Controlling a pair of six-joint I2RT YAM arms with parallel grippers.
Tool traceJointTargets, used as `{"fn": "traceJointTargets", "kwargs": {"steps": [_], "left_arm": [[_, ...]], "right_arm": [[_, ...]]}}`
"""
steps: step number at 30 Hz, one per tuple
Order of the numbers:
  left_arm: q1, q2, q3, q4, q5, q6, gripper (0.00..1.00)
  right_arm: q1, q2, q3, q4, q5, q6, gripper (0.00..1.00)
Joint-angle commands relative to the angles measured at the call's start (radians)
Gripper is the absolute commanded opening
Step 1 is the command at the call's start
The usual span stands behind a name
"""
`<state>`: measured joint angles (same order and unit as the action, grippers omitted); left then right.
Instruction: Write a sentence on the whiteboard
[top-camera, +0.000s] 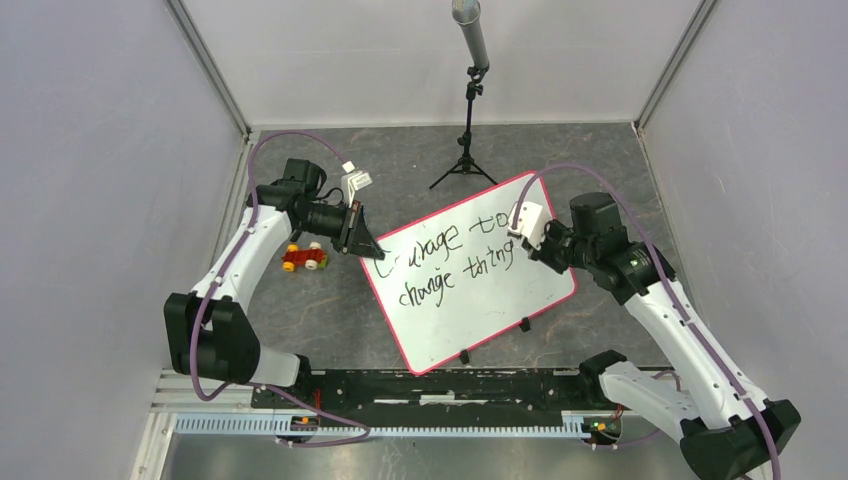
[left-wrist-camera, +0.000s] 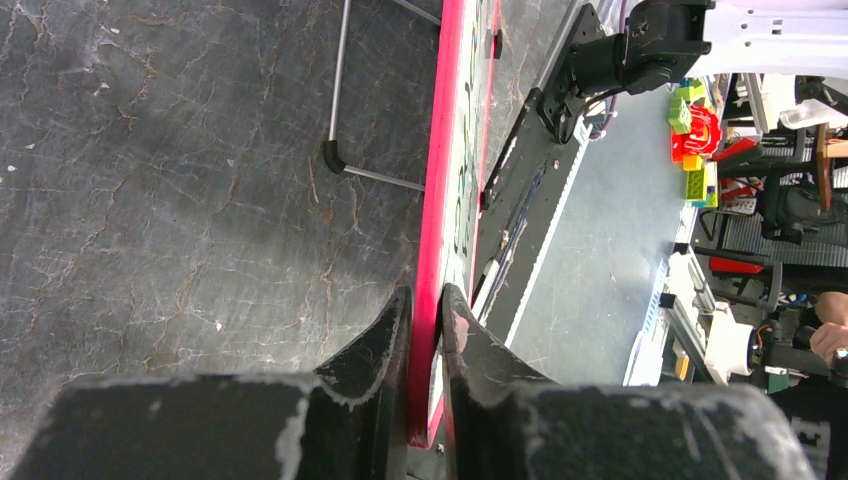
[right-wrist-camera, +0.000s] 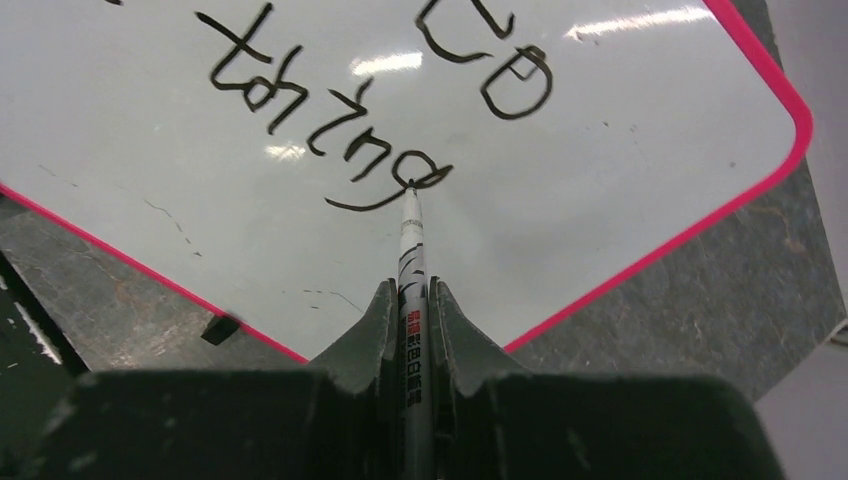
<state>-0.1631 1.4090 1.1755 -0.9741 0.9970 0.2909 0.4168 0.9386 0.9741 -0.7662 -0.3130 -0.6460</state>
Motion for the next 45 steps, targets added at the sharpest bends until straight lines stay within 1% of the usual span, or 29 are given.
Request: {"fn": "traceJointTargets", "kwargs": {"steps": [1, 19, 28, 39, 45], "left_arm": [[-0.027, 0.002, 0.003, 0.02, -0.072, 0.058, 0.02], [-0.027, 0.006, 0.004, 0.02, -0.069, 0.057, 0.02], [-0.027, 0.009, 0.005, 0.02, -0.067, 0.06, 0.02], [-0.027, 0.006, -0.002, 0.02, -0.068, 0.065, 0.02], [-0.027, 0.006, -0.001, 0.02, -0.071, 0.065, 0.02]], "right_arm": [[-0.03, -0.003, 0.006, 0.046, 0.096, 0.019, 0.0], [-0.033, 0.056, -0.017, 0.111, 0.137, 0.011, 0.0], [-0.033, 0.068, -0.015, 0.112, 0.084, 0.006, 0.0], [-0.033, 0.071, -0.017, 0.056, 0.031, -0.039, 0.0], [-0.033, 0.087, -0.014, 0.011, 0.059, -0.072, 0.0]]}}
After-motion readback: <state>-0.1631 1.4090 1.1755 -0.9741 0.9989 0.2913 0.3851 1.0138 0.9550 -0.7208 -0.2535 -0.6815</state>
